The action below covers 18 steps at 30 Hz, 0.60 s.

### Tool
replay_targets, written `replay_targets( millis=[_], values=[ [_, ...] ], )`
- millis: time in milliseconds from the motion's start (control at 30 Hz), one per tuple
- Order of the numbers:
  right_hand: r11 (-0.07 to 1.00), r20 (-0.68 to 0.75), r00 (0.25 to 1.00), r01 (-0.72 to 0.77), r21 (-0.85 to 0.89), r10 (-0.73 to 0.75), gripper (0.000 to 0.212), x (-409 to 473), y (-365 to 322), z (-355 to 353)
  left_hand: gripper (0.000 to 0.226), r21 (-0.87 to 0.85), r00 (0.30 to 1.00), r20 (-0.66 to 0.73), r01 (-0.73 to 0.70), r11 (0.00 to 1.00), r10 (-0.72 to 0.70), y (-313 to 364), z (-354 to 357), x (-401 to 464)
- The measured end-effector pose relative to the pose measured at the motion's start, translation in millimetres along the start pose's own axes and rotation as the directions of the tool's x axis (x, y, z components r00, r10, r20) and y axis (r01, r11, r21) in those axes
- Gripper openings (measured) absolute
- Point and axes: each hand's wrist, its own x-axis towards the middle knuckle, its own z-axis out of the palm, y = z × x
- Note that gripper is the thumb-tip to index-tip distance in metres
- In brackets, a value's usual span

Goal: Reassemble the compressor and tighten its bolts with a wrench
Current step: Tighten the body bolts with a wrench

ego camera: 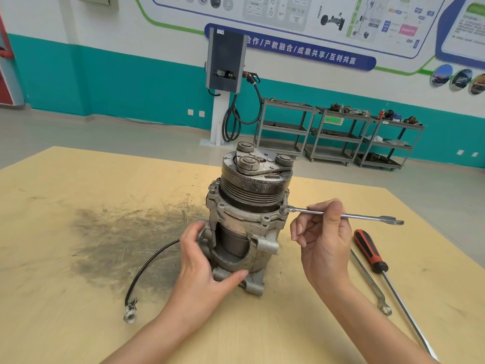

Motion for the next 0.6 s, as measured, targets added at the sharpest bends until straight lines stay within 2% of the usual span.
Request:
replay_targets(
  millis=[233, 333, 433, 533, 600],
  values=[
    [0.999, 0.021, 0.999, 0.034, 0.009, -0.035, 0.032, -6, 5, -4, 0.107, 0.002, 1.0, -0.012, -0.011, 1.0, 0.011, -1, 1, 1],
    [0.995, 0.007, 0.999, 0.055, -0.081, -0.054, 0.038, -7, 5, -4, 0.106, 0.0, 1.0, -0.018, -0.011, 1.0, 0.011, -1, 1, 1],
    [0.969, 0.037, 0.987, 0.158, -0.189, -0.154, 0.034, -9, 4, -3, 0.106, -0.008, 1.0, -0.021, -0.013, 1.0, 0.012, 0, 1, 1],
    [0.882, 0.11, 0.946, 0.323, -0.343, -0.304, 0.021, -15, 1, 1, 0.105, -0.013, 1.0, -0.013, -0.016, 1.0, 0.016, -1, 1, 0],
    [0.754, 0.188, 0.902, 0.429, -0.497, -0.389, 0.016, -17, -1, 4, 0.106, -0.017, 1.0, -0.009, -0.019, 1.0, 0.018, -2, 1, 0]
  ],
)
